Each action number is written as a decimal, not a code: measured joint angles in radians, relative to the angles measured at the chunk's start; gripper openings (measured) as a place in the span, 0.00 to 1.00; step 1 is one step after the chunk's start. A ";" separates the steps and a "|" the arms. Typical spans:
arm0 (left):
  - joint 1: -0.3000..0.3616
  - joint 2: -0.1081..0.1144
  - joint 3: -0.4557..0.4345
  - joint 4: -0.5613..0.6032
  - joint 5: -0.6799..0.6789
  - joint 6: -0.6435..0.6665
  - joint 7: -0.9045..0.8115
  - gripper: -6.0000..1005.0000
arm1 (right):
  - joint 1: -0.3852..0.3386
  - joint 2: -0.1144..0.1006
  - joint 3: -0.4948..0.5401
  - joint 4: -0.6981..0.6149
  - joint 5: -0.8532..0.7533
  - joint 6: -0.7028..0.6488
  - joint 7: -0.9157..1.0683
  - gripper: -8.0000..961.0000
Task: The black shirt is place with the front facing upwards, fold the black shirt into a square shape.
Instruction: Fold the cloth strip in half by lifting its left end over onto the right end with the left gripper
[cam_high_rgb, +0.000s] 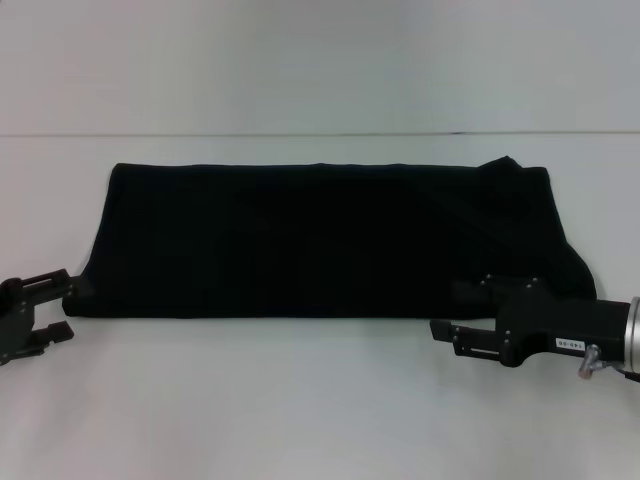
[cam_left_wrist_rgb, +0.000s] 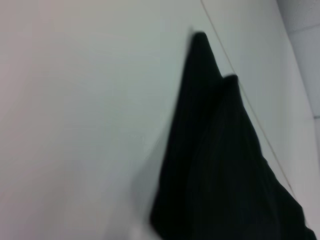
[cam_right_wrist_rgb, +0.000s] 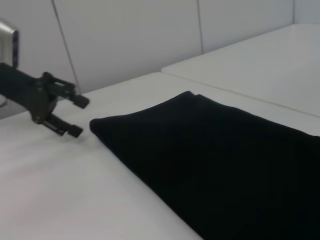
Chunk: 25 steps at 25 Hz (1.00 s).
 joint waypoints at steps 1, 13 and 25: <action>-0.004 0.000 0.000 -0.006 0.001 -0.017 0.000 0.81 | 0.001 0.000 -0.005 0.001 0.000 0.001 -0.003 0.75; -0.040 0.001 0.038 -0.060 0.003 -0.129 -0.008 0.79 | 0.001 0.000 -0.011 -0.002 0.003 -0.010 -0.008 0.75; -0.070 0.000 0.063 -0.069 0.002 -0.179 -0.024 0.76 | -0.001 0.000 -0.011 -0.003 0.006 -0.012 -0.006 0.75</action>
